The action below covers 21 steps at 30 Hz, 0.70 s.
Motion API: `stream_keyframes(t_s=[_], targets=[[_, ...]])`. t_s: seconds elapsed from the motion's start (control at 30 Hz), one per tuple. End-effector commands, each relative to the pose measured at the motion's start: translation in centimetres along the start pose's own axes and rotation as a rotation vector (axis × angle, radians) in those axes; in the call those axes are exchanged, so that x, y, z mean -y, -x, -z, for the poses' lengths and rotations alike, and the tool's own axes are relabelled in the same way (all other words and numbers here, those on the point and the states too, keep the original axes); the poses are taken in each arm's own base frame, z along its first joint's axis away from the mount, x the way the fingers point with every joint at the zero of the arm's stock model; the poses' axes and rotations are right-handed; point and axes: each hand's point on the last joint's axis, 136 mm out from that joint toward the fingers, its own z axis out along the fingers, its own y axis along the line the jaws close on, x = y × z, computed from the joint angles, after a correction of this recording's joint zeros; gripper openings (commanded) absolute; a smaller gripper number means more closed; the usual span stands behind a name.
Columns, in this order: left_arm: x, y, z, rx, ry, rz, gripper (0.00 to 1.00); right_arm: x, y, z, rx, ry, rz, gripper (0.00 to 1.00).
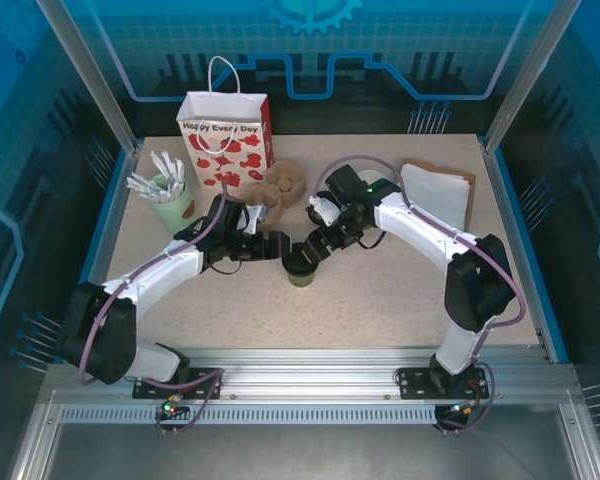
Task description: Pack the takeout coffee
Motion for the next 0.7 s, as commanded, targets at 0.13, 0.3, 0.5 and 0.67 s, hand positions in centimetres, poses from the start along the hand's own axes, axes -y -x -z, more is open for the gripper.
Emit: stream_keyframes(t_s=[0.13,0.3,0.5,0.67], targets=[[0.2,-0.5,-1.1,-0.058,-0.027,-0.029,0.71,0.9,-0.2,-1.8,-0.020,0.025,-0.029,0.76],[-1.0,-1.5,-2.0,-0.095,-0.004,-0.010,0.65,1.6,-1.0,-2.6,-0.036,0.021,-0.048,0.71],[-2.5,-3.0,-2.1,-0.107,0.041,0.004,0.64,2.6,-2.5,-4.1,-0.064,0.014,-0.075,0.62],[-4.2,-4.5,-2.5,-0.122,0.087,0.027,0.63,3.2,-3.7,-5.4,-0.086,0.016,-0.096,0.58]])
